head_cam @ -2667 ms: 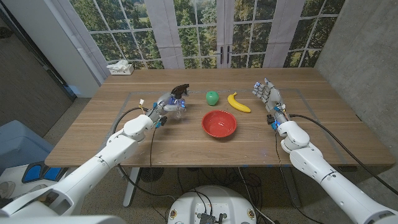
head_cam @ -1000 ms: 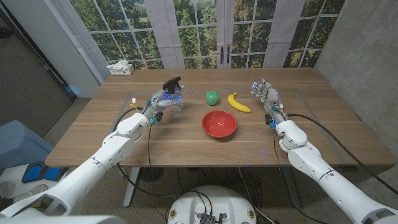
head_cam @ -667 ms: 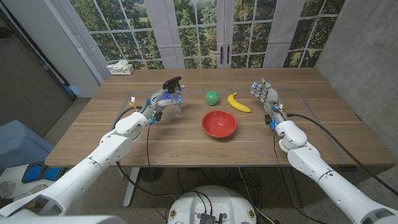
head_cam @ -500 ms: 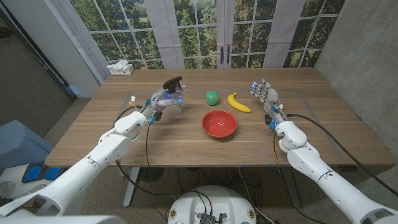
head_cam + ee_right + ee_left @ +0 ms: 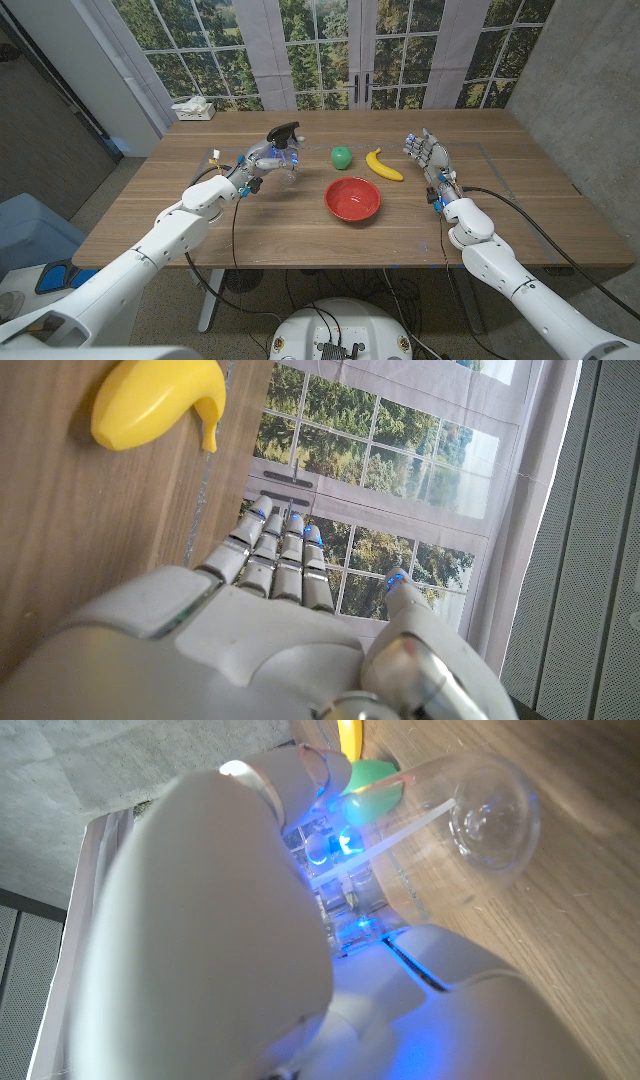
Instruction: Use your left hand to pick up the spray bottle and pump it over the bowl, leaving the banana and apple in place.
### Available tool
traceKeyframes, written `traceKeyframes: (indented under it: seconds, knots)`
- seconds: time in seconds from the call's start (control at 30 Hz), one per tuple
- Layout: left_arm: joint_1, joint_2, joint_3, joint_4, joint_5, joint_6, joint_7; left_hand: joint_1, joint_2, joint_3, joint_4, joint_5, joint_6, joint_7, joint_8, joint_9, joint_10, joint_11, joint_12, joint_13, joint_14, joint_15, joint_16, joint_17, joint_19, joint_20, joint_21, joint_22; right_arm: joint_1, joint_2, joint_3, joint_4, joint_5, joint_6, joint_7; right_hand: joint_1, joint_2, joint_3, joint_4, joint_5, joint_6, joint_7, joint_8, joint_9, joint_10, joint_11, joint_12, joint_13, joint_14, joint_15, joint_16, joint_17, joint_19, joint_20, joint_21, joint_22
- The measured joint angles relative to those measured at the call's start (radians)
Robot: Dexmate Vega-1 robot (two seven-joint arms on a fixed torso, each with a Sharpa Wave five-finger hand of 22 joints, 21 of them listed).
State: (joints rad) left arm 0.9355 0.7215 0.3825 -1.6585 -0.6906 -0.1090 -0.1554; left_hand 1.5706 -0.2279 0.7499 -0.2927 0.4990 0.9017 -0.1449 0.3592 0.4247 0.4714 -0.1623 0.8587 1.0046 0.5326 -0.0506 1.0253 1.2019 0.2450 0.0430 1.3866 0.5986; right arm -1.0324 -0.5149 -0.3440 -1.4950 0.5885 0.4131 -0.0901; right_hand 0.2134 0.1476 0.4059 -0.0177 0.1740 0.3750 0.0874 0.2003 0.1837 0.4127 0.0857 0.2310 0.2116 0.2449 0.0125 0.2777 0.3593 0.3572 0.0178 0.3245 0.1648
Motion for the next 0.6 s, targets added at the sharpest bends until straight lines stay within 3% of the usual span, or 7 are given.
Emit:
traceKeyframes:
  seconds: [0.6]
  knots:
    - [0.009, 0.054, 0.006, -0.064, -0.015, 0.029, -0.062, 0.004, -0.004, 0.0, 0.0, -0.008, -0.007, 0.007, 0.004, 0.014, 0.011, 0.004, 0.008, -0.006, 0.005, -0.001, 0.011, -0.006, 0.0, 0.0, 0.002, -0.015, -0.041, 0.006, 0.012, -0.014, 0.001, 0.049, 0.0, 0.0, 0.0, 0.0, 0.0, 0.0, 0.0, 0.0, 0.0, 0.0, 0.0, 0.0, 0.0, 0.005, 0.0, 0.0, 0.0, 0.0, 0.0, 0.0, -0.007, 0.006]
